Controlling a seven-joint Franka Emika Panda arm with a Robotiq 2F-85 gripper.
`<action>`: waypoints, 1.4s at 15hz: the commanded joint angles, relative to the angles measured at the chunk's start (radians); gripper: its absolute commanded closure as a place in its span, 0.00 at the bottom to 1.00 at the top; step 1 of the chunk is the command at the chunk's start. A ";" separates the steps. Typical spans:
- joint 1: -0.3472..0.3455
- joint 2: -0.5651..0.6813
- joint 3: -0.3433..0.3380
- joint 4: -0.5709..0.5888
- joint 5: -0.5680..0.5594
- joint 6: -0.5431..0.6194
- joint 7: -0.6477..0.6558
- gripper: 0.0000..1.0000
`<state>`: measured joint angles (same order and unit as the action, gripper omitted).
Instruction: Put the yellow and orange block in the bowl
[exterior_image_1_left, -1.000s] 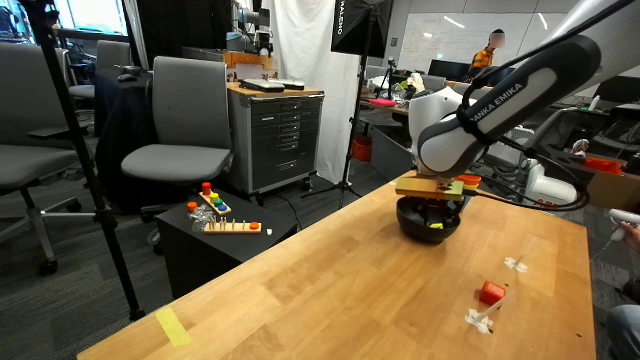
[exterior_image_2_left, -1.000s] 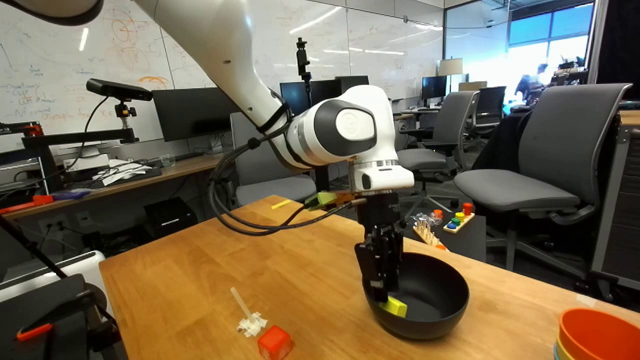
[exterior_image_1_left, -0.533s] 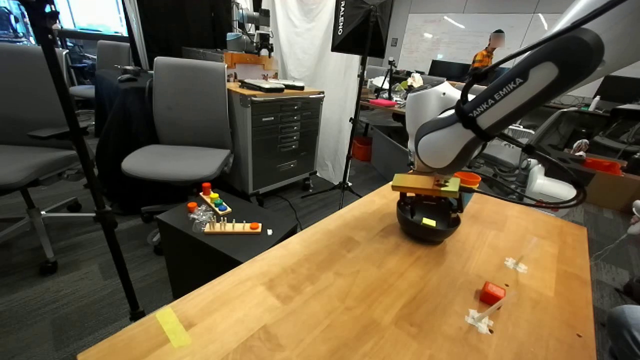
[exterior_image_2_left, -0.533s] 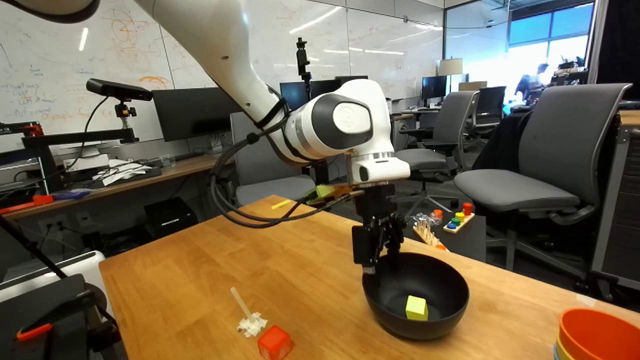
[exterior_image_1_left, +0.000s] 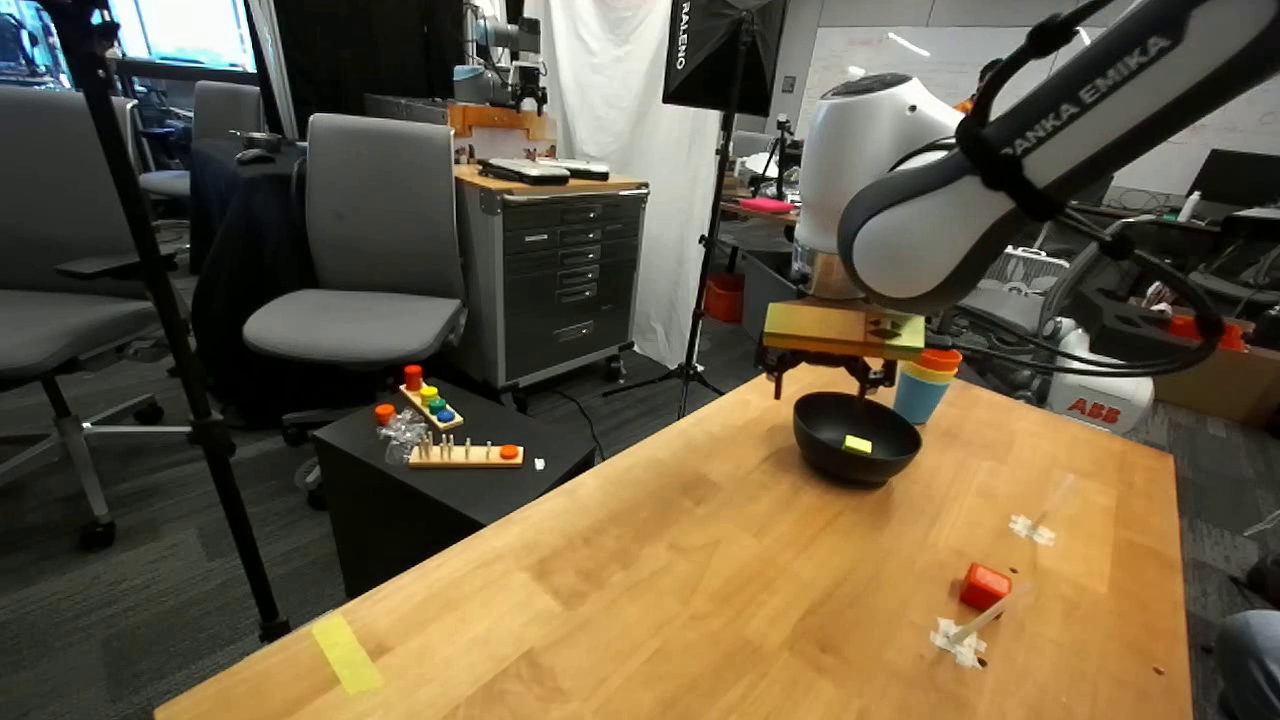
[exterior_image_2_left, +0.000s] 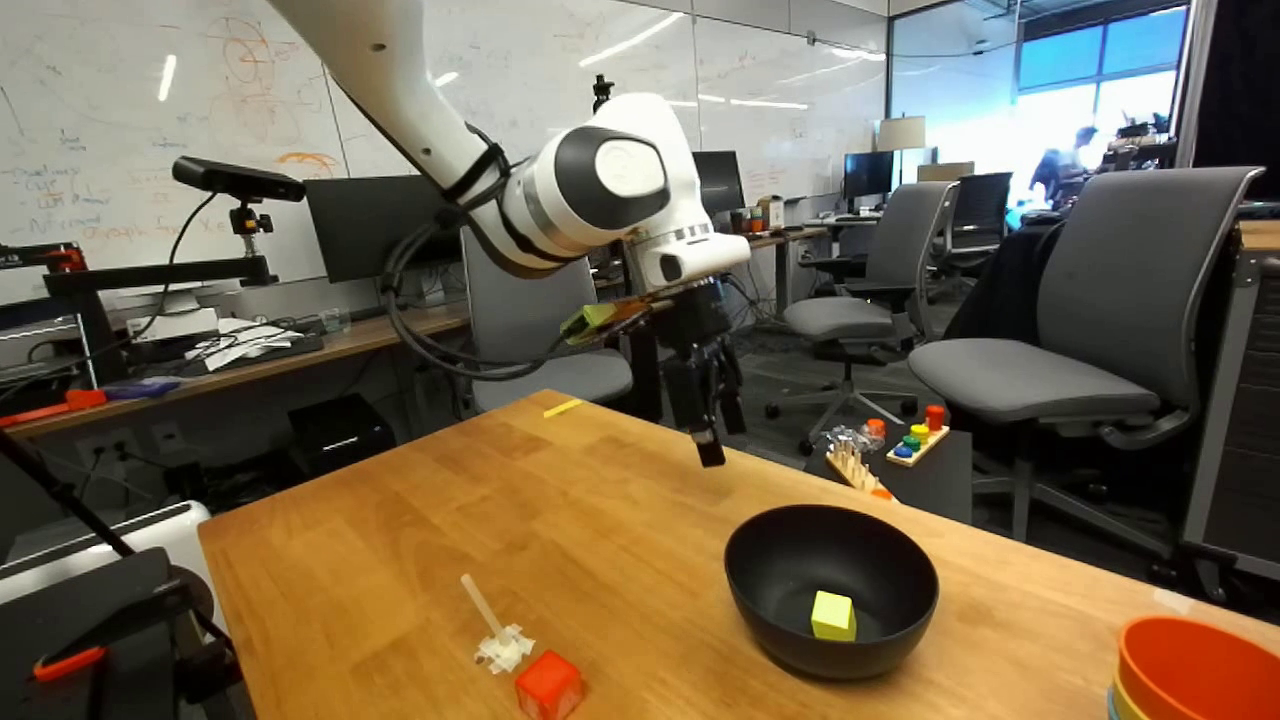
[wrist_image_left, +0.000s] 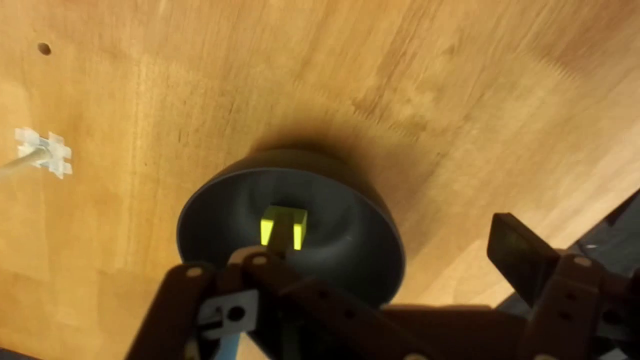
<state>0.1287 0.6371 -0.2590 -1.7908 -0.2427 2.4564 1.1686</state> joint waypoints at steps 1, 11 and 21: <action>0.049 -0.193 0.027 -0.213 -0.069 0.084 -0.084 0.00; -0.004 -0.404 0.167 -0.466 -0.011 0.099 -0.535 0.00; -0.034 -0.497 0.101 -0.625 -0.151 0.132 -0.515 0.00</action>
<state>0.1068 0.2032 -0.1436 -2.3363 -0.3369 2.5484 0.6209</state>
